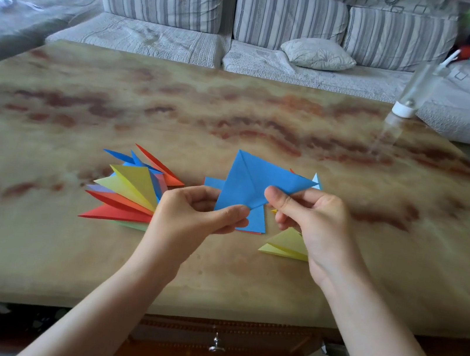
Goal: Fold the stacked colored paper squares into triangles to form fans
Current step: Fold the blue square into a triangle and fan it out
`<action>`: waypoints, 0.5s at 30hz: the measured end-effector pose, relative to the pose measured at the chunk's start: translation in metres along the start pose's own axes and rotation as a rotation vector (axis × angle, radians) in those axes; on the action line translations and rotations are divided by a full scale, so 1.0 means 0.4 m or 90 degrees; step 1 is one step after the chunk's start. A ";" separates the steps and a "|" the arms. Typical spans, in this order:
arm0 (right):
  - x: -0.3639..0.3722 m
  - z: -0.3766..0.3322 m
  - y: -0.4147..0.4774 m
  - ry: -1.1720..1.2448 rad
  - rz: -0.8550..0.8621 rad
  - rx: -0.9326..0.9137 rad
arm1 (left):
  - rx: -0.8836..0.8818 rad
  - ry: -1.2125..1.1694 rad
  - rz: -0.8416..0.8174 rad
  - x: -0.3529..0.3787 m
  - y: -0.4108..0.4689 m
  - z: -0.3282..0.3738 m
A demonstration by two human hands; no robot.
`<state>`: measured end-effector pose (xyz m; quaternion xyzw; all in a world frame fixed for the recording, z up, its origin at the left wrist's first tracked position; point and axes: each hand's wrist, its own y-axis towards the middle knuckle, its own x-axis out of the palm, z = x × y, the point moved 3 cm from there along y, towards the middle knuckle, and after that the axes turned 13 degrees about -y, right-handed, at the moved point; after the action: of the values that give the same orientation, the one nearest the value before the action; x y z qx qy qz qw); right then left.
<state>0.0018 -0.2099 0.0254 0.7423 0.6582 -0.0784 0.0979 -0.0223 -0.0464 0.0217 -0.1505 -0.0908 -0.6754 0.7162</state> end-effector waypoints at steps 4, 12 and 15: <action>-0.005 0.001 0.007 0.002 0.016 0.001 | 0.006 0.010 0.015 -0.007 0.001 0.002; -0.021 0.004 0.018 0.024 0.031 0.007 | 0.016 0.003 0.034 -0.020 0.002 0.006; -0.036 0.001 0.027 0.040 0.056 0.010 | 0.017 0.018 0.042 -0.031 0.007 0.004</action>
<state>0.0107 -0.2250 0.0290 0.7733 0.6272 -0.0561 0.0747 -0.0204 -0.0341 0.0189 -0.1340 -0.0847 -0.6522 0.7412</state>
